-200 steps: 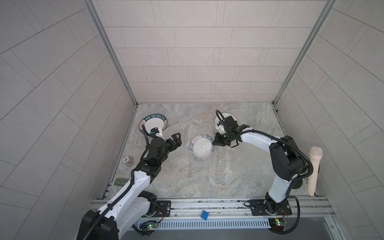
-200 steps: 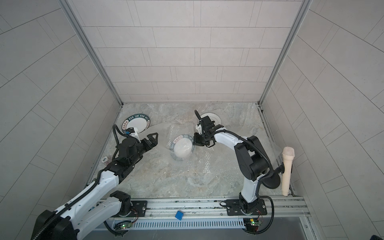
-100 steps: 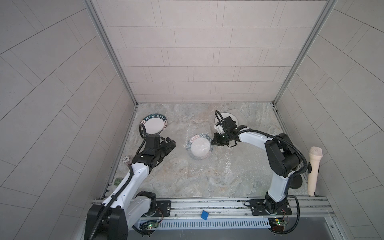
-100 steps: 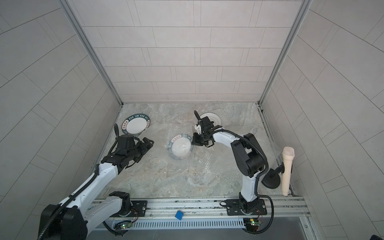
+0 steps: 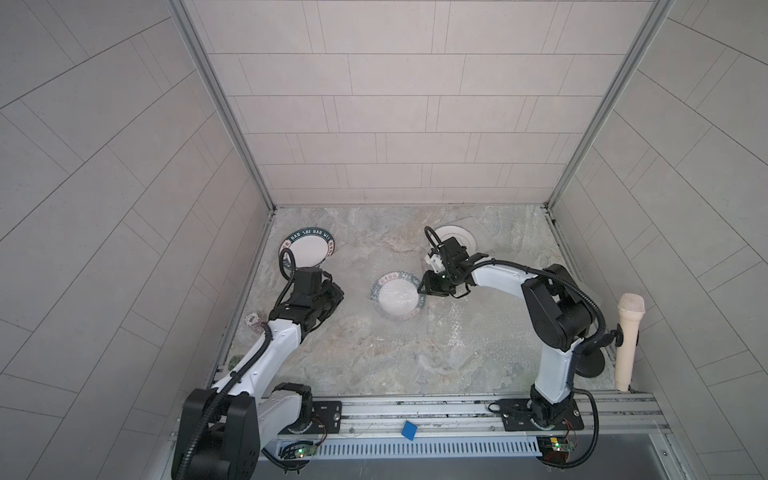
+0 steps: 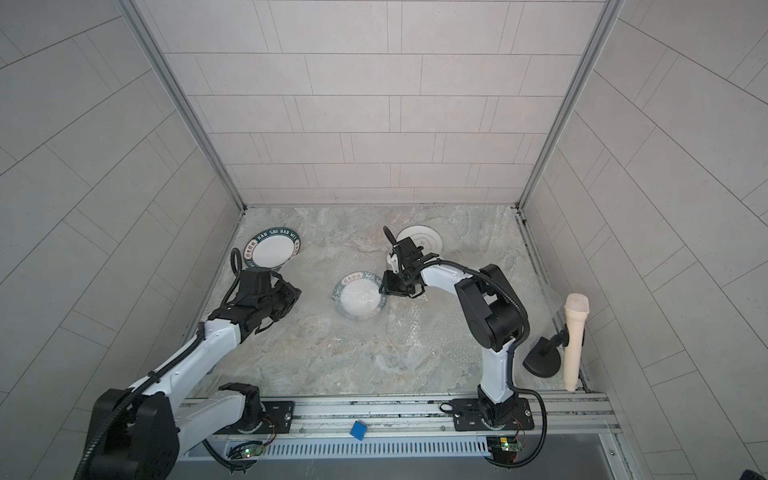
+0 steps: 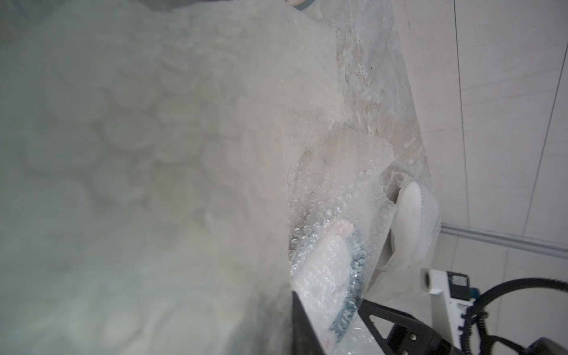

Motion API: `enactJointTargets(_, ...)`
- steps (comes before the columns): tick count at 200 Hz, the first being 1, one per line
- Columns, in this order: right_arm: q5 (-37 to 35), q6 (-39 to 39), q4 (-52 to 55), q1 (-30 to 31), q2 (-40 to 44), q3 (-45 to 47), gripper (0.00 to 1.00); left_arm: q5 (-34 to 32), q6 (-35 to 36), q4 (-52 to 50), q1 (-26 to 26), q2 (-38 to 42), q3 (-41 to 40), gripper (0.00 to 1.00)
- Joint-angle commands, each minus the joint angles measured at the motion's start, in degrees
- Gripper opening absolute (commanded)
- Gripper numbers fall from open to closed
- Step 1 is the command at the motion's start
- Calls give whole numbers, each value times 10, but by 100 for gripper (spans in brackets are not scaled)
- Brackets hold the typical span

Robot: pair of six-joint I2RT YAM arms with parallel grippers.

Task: Unpack dinner plates from bubble wrap
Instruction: Unwrap the bubble wrap at the center of the board.

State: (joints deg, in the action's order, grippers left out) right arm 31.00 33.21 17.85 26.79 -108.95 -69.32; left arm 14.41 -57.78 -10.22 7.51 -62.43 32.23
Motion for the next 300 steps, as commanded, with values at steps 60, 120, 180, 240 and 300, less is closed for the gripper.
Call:
enactJointTargets(60,-65,-19,95,-4,73,-56,79,78,47,54,-2,-4,1,0)
enactJointTargets(120,-64,-37,180,-36,172,-143,97,169,144,28,81,-39,169,0)
enactJointTargets(180,-120,-10,262,-182,268,-125,100,145,235,-3,341,-229,394,0)
enactJointTargets(240,-161,-4,257,-271,375,-47,100,160,278,-49,510,-478,605,0)
enactJointTargets(300,-167,-4,269,-301,391,-49,100,157,320,-106,525,-542,692,70)
